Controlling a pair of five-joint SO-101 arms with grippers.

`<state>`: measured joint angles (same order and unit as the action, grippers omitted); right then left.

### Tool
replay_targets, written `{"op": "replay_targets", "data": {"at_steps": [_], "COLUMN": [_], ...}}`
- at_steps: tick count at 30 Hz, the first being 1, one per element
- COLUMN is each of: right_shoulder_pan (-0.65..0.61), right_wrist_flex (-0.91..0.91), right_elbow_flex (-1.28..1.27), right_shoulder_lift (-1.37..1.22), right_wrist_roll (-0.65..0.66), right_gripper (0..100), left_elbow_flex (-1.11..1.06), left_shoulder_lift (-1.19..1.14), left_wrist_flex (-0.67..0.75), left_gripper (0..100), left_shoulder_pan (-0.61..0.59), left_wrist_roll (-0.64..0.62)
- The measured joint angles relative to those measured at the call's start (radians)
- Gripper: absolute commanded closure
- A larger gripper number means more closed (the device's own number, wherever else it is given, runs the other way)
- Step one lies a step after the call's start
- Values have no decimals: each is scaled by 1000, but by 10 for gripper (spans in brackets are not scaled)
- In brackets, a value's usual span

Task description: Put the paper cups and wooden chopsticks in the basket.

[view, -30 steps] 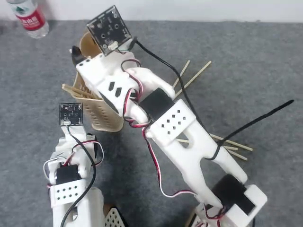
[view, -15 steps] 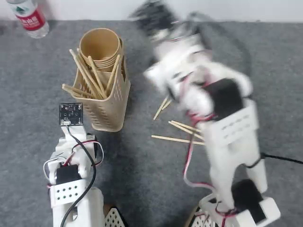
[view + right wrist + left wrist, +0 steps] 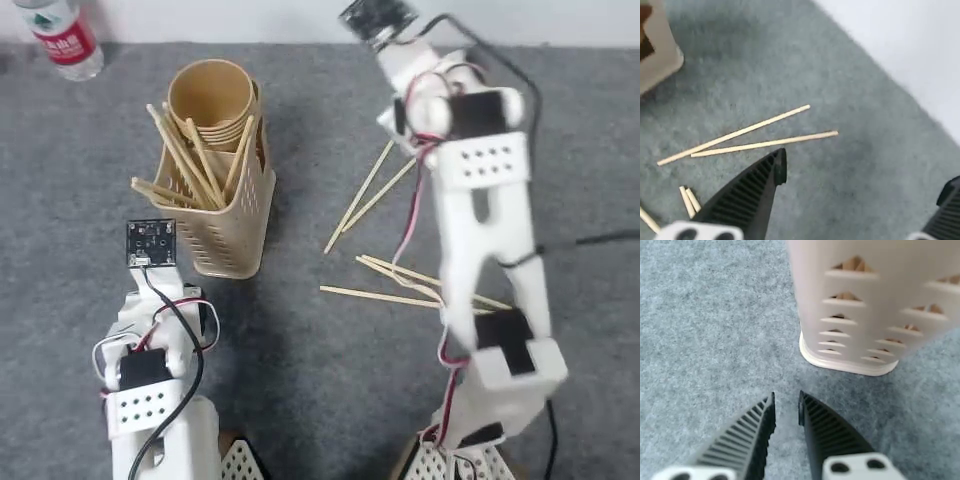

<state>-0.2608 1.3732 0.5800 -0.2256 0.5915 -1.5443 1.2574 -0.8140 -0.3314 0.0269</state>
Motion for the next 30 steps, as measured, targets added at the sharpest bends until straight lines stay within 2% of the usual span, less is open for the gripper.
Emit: {"op": "replay_targets", "data": {"at_steps": [4, 6, 9, 14, 22, 30], "right_shoulder_pan": [9, 12, 26, 37, -35, -103], "right_wrist_flex": [-11, -25, -68, -100, -80, -44], "right_elbow_flex": [0, 0, 0, 0, 0, 0], "right_shoulder_lift": [-118, -189, -290, -381, -402, -505], "right_wrist_roll": [5, -34, -164, -453, -783, -1046], "right_gripper": [541, 541, 541, 542, 548, 670], "left_elbow_flex": [0, 0, 0, 0, 0, 0], "left_shoulder_lift": [0, 0, 0, 0, 0, 0], "left_wrist_flex": [0, 0, 0, 0, 0, 0], "left_gripper": [930, 930, 930, 930, 930, 930], "left_shoulder_pan": [0, 0, 0, 0, 0, 0], "left_wrist_roll": [0, 0, 0, 0, 0, 0]}}
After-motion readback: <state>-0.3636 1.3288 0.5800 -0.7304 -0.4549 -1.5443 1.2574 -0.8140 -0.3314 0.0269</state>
